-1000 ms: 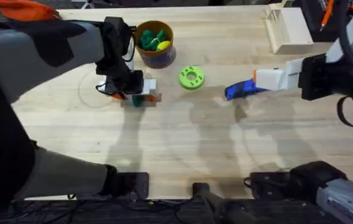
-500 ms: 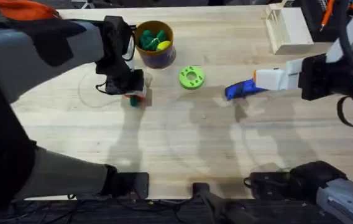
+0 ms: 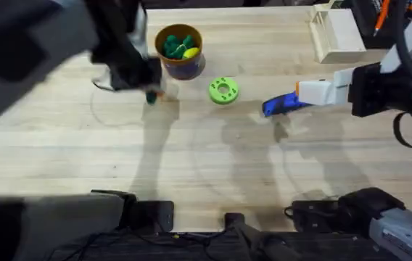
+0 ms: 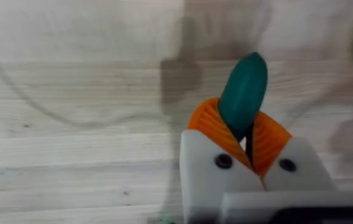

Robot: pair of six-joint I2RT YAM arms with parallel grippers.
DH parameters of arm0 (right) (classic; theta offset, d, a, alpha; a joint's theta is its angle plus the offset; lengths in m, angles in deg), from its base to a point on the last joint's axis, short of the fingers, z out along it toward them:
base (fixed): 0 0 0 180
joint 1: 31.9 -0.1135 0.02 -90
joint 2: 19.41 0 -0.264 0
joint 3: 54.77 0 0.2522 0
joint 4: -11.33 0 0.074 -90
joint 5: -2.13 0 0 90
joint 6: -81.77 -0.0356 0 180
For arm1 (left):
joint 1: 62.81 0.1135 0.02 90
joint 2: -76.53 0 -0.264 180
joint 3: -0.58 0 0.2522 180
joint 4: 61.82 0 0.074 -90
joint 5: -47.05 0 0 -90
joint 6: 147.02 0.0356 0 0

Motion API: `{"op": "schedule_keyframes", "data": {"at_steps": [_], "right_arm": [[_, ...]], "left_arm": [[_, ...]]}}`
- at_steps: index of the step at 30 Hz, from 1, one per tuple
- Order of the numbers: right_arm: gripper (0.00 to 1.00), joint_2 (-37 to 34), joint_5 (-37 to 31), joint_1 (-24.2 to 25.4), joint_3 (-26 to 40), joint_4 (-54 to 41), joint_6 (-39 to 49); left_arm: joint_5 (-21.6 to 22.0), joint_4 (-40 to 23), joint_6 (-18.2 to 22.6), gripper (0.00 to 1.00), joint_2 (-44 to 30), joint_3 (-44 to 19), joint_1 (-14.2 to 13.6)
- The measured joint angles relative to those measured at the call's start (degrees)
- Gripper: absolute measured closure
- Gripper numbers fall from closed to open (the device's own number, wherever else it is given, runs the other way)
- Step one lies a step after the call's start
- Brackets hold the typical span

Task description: Pick up the gripper from the table and insert it into the empty holder that is missing its gripper. Then pick up a screw, insert it into the mounting hole, and use the screwdriver to tighten it. Finally, clean up the table by picking up the vegetable and placing it into the bucket.

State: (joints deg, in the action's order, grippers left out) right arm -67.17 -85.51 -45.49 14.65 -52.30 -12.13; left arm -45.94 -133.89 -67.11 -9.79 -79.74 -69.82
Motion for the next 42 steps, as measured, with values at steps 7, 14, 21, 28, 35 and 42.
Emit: {"op": "schedule_keyframes", "data": {"at_steps": [7,14,21,28,35,42], "right_arm": [[0.008,0.01,0.0,0.0,0.0,0.0,0.0],[0.008,0.01,-0.01,0.0,0.0,0.0,0.0],[0.009,0.01,-0.01,0.0,0.0,0.02,0.0],[0.008,-0.01,0.0,0.0,0.0,0.0,0.0],[0.009,0.01,-0.01,0.0,0.0,0.0,0.0],[0.008,0.0,-0.01,0.0,0.0,0.02,0.0]], "left_arm": [[0.02,-1.99,0.63,0.97,10.95,-13.35,0.0],[0.0,2.53,0.66,0.97,10.76,-15.9,0.0],[-1.13,12.83,0.66,0.97,0.95,-15.9,0.0],[-2.18,22.75,0.66,0.97,-12.0,-15.9,-1.24],[-2.4,22.96,0.66,0.97,-14.9,-15.9,-1.86],[-2.39,22.57,1.0,0.702,-14.93,-15.88,-1.86]]}}
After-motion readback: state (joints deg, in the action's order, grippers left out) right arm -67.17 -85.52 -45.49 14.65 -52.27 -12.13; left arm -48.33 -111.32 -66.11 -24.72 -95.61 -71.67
